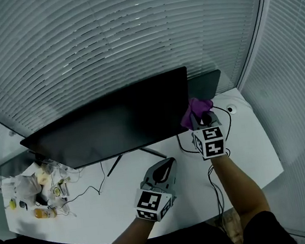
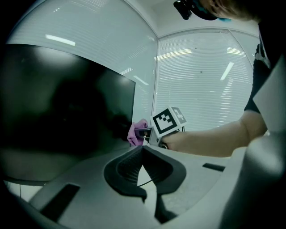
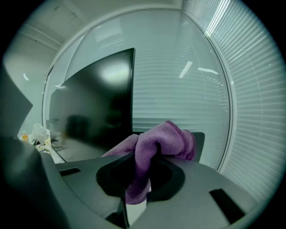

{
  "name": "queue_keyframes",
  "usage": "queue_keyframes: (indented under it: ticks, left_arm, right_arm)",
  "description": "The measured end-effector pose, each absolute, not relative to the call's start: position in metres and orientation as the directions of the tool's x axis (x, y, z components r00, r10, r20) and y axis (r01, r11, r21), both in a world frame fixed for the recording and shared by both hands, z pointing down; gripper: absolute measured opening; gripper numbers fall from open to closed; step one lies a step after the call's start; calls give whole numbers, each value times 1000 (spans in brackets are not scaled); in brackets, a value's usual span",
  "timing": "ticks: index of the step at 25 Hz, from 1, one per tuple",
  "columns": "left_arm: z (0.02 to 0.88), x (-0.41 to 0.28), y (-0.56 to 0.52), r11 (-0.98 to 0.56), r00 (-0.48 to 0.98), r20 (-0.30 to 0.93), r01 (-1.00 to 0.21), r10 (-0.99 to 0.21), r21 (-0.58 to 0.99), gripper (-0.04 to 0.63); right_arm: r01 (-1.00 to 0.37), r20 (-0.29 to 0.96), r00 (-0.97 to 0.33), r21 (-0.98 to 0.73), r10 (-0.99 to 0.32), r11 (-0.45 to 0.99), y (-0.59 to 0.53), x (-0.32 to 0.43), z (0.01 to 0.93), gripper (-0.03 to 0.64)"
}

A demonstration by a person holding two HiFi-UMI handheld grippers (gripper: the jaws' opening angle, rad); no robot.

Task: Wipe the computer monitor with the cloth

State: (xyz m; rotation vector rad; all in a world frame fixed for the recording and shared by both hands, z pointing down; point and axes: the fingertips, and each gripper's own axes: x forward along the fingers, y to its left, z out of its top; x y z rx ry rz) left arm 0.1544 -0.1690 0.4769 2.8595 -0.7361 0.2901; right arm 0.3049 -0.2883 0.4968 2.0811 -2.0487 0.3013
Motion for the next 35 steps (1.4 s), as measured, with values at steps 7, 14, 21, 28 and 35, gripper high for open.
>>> queue_keyframes:
  ticks: [7,14,21,28,35]
  left_arm:
    - [496,158,-161,-854,850,262,-501,-457,136,4]
    - [509,157,-155,-848,840,302,-508,-451,148,3]
    - [525,148,-152,-841,827,329,-522,-456,147,5]
    - [541,147,-149,-833,815,358,-532,-456,150,5]
    - [544,140,-146,-823,801,395,-543,-449,166,3]
  right_arm:
    - [-999,350,24,-25,-936,-35,-282,307,544,60]
    - [-996,417,26,-67,-909,-60,-277,307,589,60]
    - [-991,447,27,-105,-894,-83,-274,304,626,60]
    - [-988,480,5,-135,-877,-80,-271,304,655,61]
    - [-984,476,4,-154,-880,-88,-268,304,659,60]
